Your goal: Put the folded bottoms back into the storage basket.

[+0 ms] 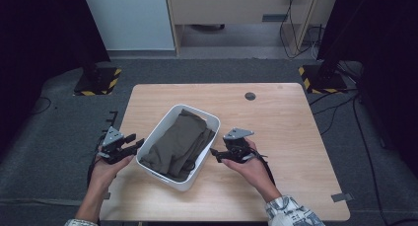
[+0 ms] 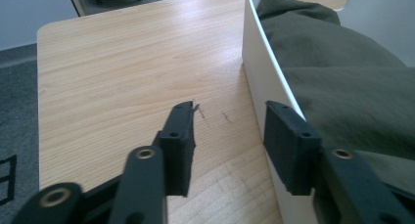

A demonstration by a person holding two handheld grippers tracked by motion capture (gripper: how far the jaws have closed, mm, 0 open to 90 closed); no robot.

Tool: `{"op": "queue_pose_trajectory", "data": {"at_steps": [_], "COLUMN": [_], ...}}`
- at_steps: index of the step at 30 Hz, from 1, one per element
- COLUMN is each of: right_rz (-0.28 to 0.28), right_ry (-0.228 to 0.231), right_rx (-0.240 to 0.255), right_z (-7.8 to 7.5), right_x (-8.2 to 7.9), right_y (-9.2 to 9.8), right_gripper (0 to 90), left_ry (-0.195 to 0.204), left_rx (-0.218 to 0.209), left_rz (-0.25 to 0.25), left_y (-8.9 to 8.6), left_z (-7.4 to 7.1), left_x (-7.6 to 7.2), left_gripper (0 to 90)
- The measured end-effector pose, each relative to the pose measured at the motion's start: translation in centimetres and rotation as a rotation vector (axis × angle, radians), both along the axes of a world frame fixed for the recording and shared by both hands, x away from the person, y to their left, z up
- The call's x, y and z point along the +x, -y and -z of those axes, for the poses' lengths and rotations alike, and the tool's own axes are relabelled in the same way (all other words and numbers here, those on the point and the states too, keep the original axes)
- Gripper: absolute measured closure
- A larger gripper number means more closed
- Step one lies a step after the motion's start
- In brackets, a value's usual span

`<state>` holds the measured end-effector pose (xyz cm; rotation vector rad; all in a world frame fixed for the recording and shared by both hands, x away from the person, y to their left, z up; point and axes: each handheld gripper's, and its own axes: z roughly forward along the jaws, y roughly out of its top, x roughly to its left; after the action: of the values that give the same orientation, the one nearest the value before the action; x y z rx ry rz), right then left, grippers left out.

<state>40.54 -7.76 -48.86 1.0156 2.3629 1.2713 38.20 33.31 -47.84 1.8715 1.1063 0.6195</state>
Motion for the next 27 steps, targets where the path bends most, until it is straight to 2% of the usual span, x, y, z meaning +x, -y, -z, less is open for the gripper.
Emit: {"op": "queue_pose_trajectory", "data": {"at_steps": [7,11,20,27], "right_rz": [0.002,0.011,0.052,0.072], "right_ry": [0.002,-0.006,-0.012,-0.021], "right_rx": [-0.003,-0.005,-0.001,0.003], "right_z": [0.0,0.0,0.1,0.1], "right_x": [0.1,0.1,0.5,0.8], "right_y": [0.1,0.3,1.4,2.3], "right_gripper": [30.2,29.8,28.6,28.5], "left_ry": [-0.018,-0.022,-0.031,-0.042], "left_rx": [-0.014,-0.002,-0.004,-0.001], "left_rz": [0.01,0.042,0.101,0.132], "left_y": [0.0,0.6,1.8,2.8], "left_z": [0.0,0.1,0.2,0.3], "left_x": [-0.2,-0.5,-0.9,-1.0], "left_gripper": [57.2,57.0,55.7,53.5]}}
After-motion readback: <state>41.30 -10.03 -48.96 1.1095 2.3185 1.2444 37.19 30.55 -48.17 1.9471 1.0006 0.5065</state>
